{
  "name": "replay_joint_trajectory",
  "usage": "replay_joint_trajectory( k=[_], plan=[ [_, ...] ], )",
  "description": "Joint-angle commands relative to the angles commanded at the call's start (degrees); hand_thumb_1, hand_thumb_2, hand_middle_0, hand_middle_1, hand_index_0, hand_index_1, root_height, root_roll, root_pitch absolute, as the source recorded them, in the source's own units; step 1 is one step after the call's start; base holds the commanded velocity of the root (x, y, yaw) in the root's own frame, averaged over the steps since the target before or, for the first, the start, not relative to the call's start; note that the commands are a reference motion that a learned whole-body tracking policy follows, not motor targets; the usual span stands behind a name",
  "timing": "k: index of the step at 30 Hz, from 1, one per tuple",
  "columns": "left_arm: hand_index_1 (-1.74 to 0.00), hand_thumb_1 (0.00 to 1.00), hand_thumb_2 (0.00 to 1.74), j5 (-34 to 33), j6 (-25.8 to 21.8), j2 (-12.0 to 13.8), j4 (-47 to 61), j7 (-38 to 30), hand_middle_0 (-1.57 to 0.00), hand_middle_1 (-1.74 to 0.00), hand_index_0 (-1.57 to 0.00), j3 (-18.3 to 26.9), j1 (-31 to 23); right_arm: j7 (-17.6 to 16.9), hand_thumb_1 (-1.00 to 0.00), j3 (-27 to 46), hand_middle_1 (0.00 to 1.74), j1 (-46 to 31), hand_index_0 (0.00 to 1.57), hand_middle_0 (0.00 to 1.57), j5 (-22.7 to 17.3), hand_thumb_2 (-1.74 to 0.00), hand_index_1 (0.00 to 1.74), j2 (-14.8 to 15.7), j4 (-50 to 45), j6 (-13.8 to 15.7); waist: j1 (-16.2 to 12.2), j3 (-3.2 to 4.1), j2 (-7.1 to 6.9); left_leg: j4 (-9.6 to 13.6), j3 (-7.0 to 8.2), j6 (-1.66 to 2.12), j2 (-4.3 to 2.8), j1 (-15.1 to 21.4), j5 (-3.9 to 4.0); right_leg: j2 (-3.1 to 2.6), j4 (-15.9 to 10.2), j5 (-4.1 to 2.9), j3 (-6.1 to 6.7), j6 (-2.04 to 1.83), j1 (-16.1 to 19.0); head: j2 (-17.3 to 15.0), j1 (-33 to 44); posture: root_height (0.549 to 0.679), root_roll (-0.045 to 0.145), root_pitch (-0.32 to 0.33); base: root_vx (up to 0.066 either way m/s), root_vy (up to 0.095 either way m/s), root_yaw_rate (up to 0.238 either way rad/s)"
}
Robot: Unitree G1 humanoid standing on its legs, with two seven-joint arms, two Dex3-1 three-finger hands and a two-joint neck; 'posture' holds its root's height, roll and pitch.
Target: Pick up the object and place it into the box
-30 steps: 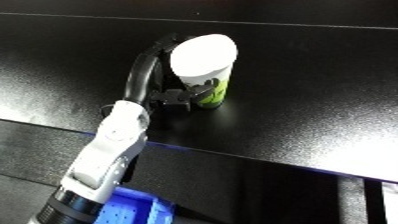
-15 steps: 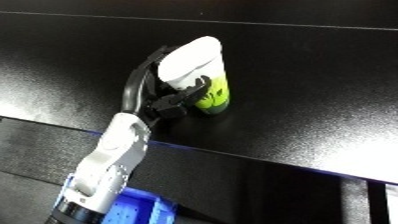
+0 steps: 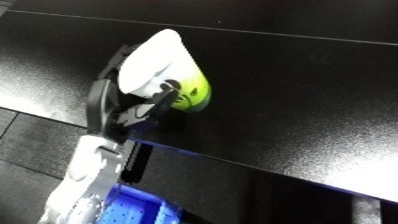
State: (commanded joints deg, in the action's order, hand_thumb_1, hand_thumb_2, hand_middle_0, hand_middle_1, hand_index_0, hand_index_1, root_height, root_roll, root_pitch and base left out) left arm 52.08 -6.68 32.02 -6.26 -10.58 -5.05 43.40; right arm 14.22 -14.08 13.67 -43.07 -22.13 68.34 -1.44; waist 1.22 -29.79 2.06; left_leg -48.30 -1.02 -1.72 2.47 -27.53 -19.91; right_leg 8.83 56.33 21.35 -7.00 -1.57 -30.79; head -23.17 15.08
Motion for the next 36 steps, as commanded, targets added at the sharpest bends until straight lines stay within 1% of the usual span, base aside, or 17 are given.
replay_joint_trajectory(
  k=[4, 8, 12, 14, 16, 18, 20, 22, 25, 26, 30, 35, 36],
  plan=[
    [-1.74, 1.0, 1.74, -4.56, -2.59, 2.99, 1.67, -2.36, -1.57, -1.74, -1.57, 4.43, -3.13, 0.55, 0.0, 0.86, 0.0, -1.78, 0.0, 0.0, -0.65, 0.0, 0.0, -0.36, 0.24, 0.97, 1.22, 0.0, 0.43, 0.07, -0.3, 0.16, 0.43, -0.1, 0.22, 0.41, 0.16, 0.37, -0.5, 0.24, 0.31, -0.43, 0.46, 0.608, 0.047, -0.043, -0.015, -0.007, 0.11],
    [-1.74, 1.0, 1.74, -8.82, -5.04, 5.51, 1.07, -6.02, -1.57, -1.74, -1.57, 9.11, -7.39, 0.81, 0.0, 1.77, 0.0, -2.87, 0.0, 0.0, -1.58, 0.0, 0.0, -0.55, 0.55, 1.54, 2.43, 0.0, 0.87, 0.06, -0.67, 0.27, 1.0, -0.1, 0.37, 0.78, 0.13, 0.8, -0.99, 0.57, 0.86, -1.77, 2.88, 0.607, 0.053, -0.044, -0.006, -0.006, 0.108],
    [-1.74, 1.0, 1.74, -8.89, -8.56, 7.37, -3.15, -10.96, -1.57, -1.74, -1.57, 14.06, -12.42, 0.85, 0.0, 2.5, 0.0, -3.41, 0.0, 0.0, -2.44, 0.0, 0.0, -0.82, 0.65, 1.7, 3.4, 0.0, 1.21, -0.26, -0.95, 0.32, 1.4, -0.05, 0.37, 0.99, 0.29, 1.45, -1.38, 0.96, 1.44, -2.86, 7.29, 0.608, 0.059, -0.046, 0.0, 0.001, 0.081],
    [-1.74, 1.0, 1.74, -8.59, -11.16, 7.77, -6.71, -13.39, -1.57, -1.74, -1.57, 16.25, -14.69, 0.66, 0.0, 2.55, 0.0, -3.49, 0.0, 0.0, -2.56, 0.0, 0.0, -0.89, 0.54, 1.6, 3.63, 0.0, 1.29, -0.5, -1.02, 0.29, 1.48, -0.01, 0.36, 0.99, 0.45, 1.87, -1.51, 1.18, 1.73, -3.5, 10.66, 0.608, 0.061, -0.047, 0.007, 0.006, 0.055],
    [-1.74, 1.0, 1.74, -8.22, -13.89, 8.03, -11.25, -16.02, -1.57, -1.74, -1.57, 18.08, -16.77, 0.33, 0.0, 2.47, 0.0, -3.47, 0.0, 0.0, -2.59, 0.0, 0.0, -0.98, 0.31, 1.27, 3.8, 0.0, 1.29, -0.72, -1.07, 0.21, 1.5, 0.11, 0.35, 0.95, 0.64, 2.36, -1.65, 1.39, 2.12, -4.43, 15.7, 0.608, 0.061, -0.05, 0.017, 0.006, 0.039],
    [-1.74, 1.0, 1.74, -7.09, -15.9, 8.06, -16.0, -18.32, -1.57, -1.74, -1.57, 19.36, -18.49, 0.03, 0.0, 2.26, 0.0, -3.32, 0.0, 0.0, -2.65, 0.0, 0.0, -1.13, 0.15, 0.78, 3.91, 0.0, 1.2, -0.91, -1.11, 0.13, 1.5, 0.26, 0.4, 0.89, 0.83, 2.86, -1.8, 1.56, 2.59, -5.03, 20.24, 0.607, 0.061, -0.054, 0.029, 0.002, 0.024],
    [-1.74, 1.0, 1.74, -4.55, -17.08, 8.2, -20.75, -19.92, -1.57, -1.74, -1.57, 20.06, -19.4, -0.19, 0.0, 1.99, 0.0, -3.09, 0.0, 0.0, -2.73, 0.0, 0.0, -1.29, 0.08, 0.28, 3.89, 0.0, 1.05, -1.12, -1.14, 0.04, 1.45, 0.32, 0.47, 0.83, 1.02, 3.32, -1.92, 1.68, 3.04, -5.51, 24.57, 0.607, 0.06, -0.058, 0.031, -0.002, 0.026],
    [-1.74, 1.0, 1.74, -1.23, -17.55, 8.77, -25.51, -20.62, -1.57, -1.74, -1.57, 20.41, -19.62, -0.4, 0.0, 1.61, 0.0, -2.8, 0.0, 0.0, -2.89, 0.0, 0.0, -1.41, -0.04, -0.2, 3.76, 0.0, 0.81, -1.36, -1.16, -0.09, 1.38, 0.21, 0.58, 0.71, 1.18, 3.72, -2.02, 1.8, 3.38, -6.74, 31.37, 0.606, 0.059, -0.061, 0.028, -0.013, 0.036],
    [-1.74, 1.0, 1.74, 2.84, -17.16, 9.98, -32.2, -20.85, -1.57, -1.74, -1.57, 20.67, -19.32, -0.7, 0.0, 1.12, 0.0, -2.51, 0.0, 0.0, -3.06, 0.0, 0.0, -1.34, -0.26, -0.81, 3.55, 0.0, 0.29, -1.68, -1.29, -0.3, 1.26, -0.13, 0.78, 0.45, 1.5, 4.22, -2.09, 1.94, 3.61, -6.52, 36.52, 0.604, 0.054, -0.066, 0.032, -0.024, 0.046],
    [-1.74, 1.0, 1.74, 3.96, -16.84, 10.36, -34.36, -20.66, -1.57, -1.74, -1.57, 20.73, -19.01, -0.78, 0.0, 1.02, 0.0, -2.47, 0.0, 0.0, -3.01, 0.0, 0.0, -1.24, -0.28, -0.93, 3.46, 0.0, 0.11, -1.78, -1.35, -0.38, 1.23, -0.28, 0.84, 0.36, 1.63, 4.35, -2.09, 1.97, 3.61, -6.58, 37.21, 0.604, 0.053, -0.067, 0.027, -0.021, 0.044],
    [-1.74, 1.0, 1.74, 8.15, -15.23, 11.6, -43.22, -18.19, -1.57, -1.74, -1.57, 21.3, -17.65, -0.61, 0.0, 0.49, 0.0, -2.1, 0.0, 0.0, -2.41, 0.0, 0.0, -0.86, 0.12, -1.17, 3.09, 0.0, -0.73, -1.87, -1.48, -0.61, 1.07, -0.84, 1.06, -0.19, 1.73, 4.67, -2.0, 2.05, 3.6, -8.83, 40.88, 0.603, 0.049, -0.066, 0.005, -0.001, 0.013],
    [-1.74, 1.0, 1.74, 12.17, -12.55, 11.54, -52.64, -13.5, -1.57, -1.74, -1.57, 20.95, -17.03, -0.38, 0.0, -0.18, 0.0, -1.45, 0.0, 0.0, -1.66, 0.0, 0.0, -0.31, 0.81, -1.47, 2.95, 0.0, -1.92, -1.1, -1.66, -0.58, 0.66, -1.3, 1.59, -0.73, 1.27, 4.88, -2.14, 2.13, 3.83, -10.61, 42.86, 0.604, 0.044, -0.061, 0.0, 0.016, -0.006],
    [-1.65, 0.95, 1.65, 12.87, -11.56, 11.28, -54.06, -12.55, -1.49, -1.65, -1.49, 20.8, -17.13, -0.29, 0.0, -0.17, 0.0, -1.41, 0.0, 0.0, -1.47, 0.0, 0.0, -0.16, 1.0, -1.44, 2.96, 0.0, -2.2, -0.87, -1.69, -0.58, 0.54, -1.33, 1.71, -0.82, 1.13, 4.88, -2.21, 2.12, 3.91, -11.07, 43.05, 0.604, 0.043, -0.06, 0.003, 0.01, 0.019]
  ],
)
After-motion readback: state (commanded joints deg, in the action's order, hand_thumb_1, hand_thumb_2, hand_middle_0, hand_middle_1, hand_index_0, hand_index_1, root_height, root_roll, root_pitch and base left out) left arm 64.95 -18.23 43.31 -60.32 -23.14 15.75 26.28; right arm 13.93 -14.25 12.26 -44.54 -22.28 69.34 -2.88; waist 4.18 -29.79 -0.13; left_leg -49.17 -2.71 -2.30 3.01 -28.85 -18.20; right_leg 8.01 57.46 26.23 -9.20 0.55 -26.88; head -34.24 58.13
